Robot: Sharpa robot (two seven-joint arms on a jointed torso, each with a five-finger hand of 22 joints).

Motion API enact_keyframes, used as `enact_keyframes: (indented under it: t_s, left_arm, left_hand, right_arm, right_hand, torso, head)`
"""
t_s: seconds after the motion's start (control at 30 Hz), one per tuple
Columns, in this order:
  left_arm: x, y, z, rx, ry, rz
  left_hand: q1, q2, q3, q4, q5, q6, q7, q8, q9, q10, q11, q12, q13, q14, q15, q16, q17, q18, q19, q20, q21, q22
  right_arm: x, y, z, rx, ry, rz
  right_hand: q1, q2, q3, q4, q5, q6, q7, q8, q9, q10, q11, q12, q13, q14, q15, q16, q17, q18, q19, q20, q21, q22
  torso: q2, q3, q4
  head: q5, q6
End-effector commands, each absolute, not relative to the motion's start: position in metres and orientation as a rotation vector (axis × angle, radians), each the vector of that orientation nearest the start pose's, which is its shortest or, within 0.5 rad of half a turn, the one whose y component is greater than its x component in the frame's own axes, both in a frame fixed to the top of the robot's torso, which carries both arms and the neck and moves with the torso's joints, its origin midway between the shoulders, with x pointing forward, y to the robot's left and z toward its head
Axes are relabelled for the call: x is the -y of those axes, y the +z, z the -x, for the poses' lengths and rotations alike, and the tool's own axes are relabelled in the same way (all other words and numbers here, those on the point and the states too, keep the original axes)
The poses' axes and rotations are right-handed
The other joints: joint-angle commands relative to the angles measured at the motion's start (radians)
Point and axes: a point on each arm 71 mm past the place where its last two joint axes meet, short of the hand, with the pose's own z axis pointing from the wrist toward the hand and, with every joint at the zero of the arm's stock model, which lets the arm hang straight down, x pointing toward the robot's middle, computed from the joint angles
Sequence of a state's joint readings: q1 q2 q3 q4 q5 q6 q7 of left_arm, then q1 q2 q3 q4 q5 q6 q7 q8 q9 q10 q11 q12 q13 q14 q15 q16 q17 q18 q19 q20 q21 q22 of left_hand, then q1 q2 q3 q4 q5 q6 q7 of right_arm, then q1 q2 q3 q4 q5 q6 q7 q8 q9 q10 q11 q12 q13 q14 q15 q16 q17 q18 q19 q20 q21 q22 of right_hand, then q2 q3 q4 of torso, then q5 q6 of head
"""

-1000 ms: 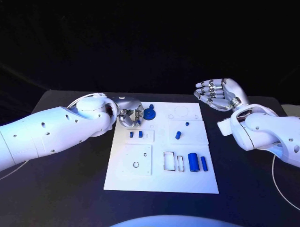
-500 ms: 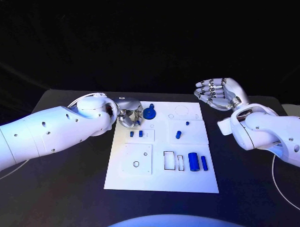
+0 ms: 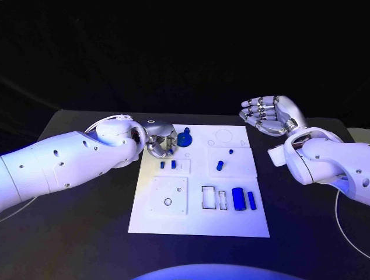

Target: Assemble the parts on the task board

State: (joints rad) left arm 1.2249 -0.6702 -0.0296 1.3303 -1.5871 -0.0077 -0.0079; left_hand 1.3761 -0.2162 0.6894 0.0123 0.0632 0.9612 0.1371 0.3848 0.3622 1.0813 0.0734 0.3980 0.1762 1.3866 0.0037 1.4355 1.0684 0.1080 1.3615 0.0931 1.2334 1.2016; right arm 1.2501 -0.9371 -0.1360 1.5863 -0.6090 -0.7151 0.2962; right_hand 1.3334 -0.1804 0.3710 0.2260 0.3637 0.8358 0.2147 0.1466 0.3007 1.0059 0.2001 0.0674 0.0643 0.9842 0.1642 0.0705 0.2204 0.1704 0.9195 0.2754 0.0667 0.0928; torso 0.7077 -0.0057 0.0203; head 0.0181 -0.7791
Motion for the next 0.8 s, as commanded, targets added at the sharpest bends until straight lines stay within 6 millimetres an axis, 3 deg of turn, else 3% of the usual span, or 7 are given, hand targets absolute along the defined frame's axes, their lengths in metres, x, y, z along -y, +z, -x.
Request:
enact_keyframes:
  t_s: [0.03, 0.57, 0.8]
  left_arm:
    - [-0.1561, -0.2004, -0.5135, -1.872, -0.615, -0.477]
    - [-0.1574, -0.2023, -0.514, -1.886, -0.601, -0.472]
    - [-0.1576, -0.2022, -0.5139, -1.884, -0.602, -0.47]
  left_hand:
    - [-0.011, 0.002, -0.004, 0.0, -0.004, 0.009, -0.001, -0.005, 0.001, 0.008, -0.002, -0.006, -0.001, 0.002, -0.004, -0.002, -0.001, -0.009, 0.007, -0.003, 0.006, 0.002]
    - [-0.014, -0.001, -0.008, 0.0, -0.004, 0.008, -0.002, -0.009, 0.002, 0.009, -0.002, -0.014, -0.002, 0.0, -0.004, -0.003, -0.006, -0.008, 0.003, -0.003, 0.001, -0.004]
    - [-0.014, -0.008, 0.001, -0.004, 0.0, -0.02, 0.009, -0.042, -0.007, -0.004, 0.009, -0.053, -0.01, -0.004, 0.005, -0.004, -0.008, -0.007, -0.004, 0.003, -0.007, -0.01]
  right_arm:
    - [0.2453, -0.1677, -0.4737, -1.334, 1.031, -0.543]
    - [0.2455, -0.1678, -0.4737, -1.334, 1.03, -0.544]
    - [0.2456, -0.1678, -0.4738, -1.334, 1.03, -0.544]
  right_hand:
    - [0.004, 0.006, 0.0, -0.006, 0.005, 0.007, 0.044, -0.005, -0.001, 0.009, 0.0, -0.002, -0.001, 0.007, -0.002, -0.001, -0.001, 0.014, 0.006, -0.004, 0.001, -0.001]
    - [0.004, 0.006, 0.0, -0.006, 0.005, 0.007, 0.044, -0.005, -0.001, 0.009, 0.0, -0.002, -0.001, 0.007, -0.002, -0.001, -0.001, 0.014, 0.006, -0.004, 0.001, -0.001]
    - [0.004, 0.006, 0.0, -0.006, 0.005, 0.007, 0.044, -0.005, -0.001, 0.009, 0.0, -0.002, -0.001, 0.007, -0.002, -0.001, -0.001, 0.014, 0.006, -0.004, 0.001, -0.001]
  torso:
    - [0.0, 0.0004, 0.0006]
    - [-0.001, -0.0001, 0.0006]
    - [0.0, 0.0003, 0.0005]
  head:
    - [0.0, -0.001]
    - [0.001, -0.002]
    - [0.0, -0.002]
